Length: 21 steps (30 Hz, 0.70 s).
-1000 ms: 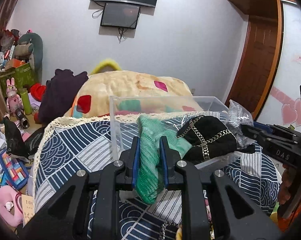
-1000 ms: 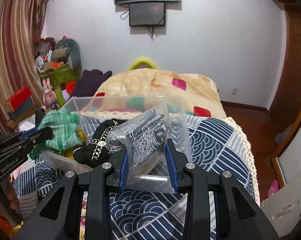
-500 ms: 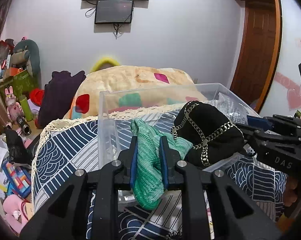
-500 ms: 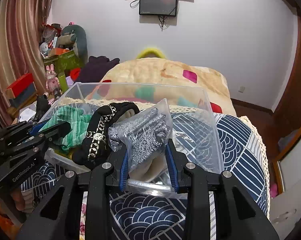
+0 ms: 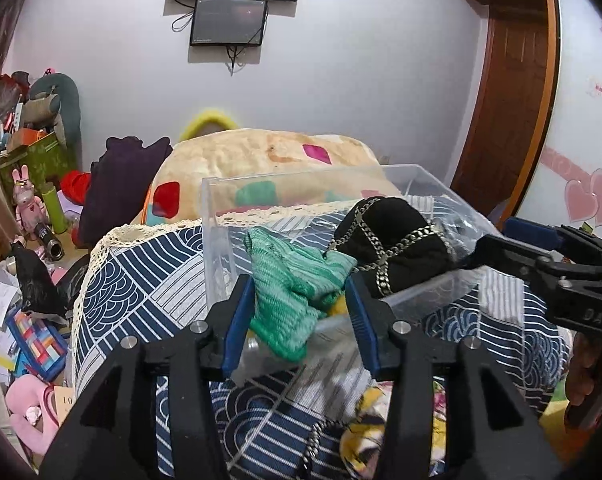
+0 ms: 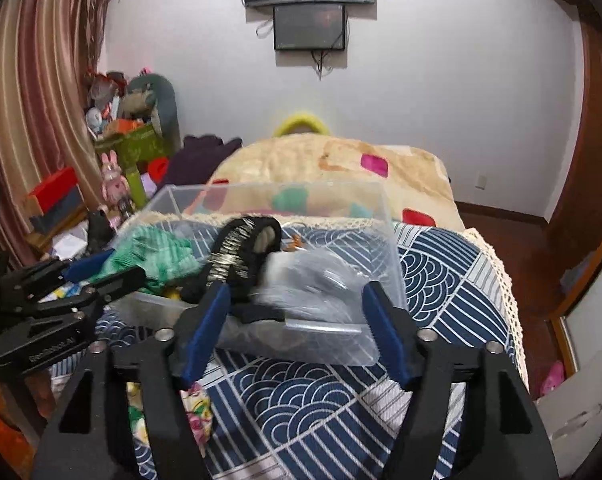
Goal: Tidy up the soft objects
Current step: 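Move the left tool to the beaded cord while the right tool reaches the floral scrunchie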
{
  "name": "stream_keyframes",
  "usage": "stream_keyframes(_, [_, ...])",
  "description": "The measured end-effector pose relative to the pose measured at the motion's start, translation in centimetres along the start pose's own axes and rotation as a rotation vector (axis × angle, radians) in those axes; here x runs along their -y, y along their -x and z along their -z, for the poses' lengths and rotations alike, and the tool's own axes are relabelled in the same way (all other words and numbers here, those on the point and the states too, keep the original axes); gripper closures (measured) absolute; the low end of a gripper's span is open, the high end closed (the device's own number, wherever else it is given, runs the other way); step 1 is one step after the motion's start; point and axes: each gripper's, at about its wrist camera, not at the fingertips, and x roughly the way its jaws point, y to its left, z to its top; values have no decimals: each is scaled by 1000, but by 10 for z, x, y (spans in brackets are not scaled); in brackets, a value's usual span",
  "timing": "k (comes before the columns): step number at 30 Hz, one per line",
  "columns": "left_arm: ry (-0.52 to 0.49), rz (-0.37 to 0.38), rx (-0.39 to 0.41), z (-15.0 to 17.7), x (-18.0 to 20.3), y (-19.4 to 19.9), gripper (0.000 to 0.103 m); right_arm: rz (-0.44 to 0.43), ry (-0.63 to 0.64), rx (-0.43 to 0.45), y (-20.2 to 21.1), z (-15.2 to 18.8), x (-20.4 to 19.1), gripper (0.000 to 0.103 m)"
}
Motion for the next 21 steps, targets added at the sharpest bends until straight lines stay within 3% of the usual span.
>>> stream_keyframes(4, [-12,1,35,2,4,20,44,-17,6,47,20,0,-3,33])
stream_keyframes(7, [-19,6,64,3,6,36,36,-37,5,76,30,1,-5,25])
stream_keyframes(12, [3,15,92,13,2,60,15,-74,1,84,37,10,-8,24])
stream_keyframes(21, [42,10,11,51,-12,57,14,-129,-1,-16,12,44,-30,24])
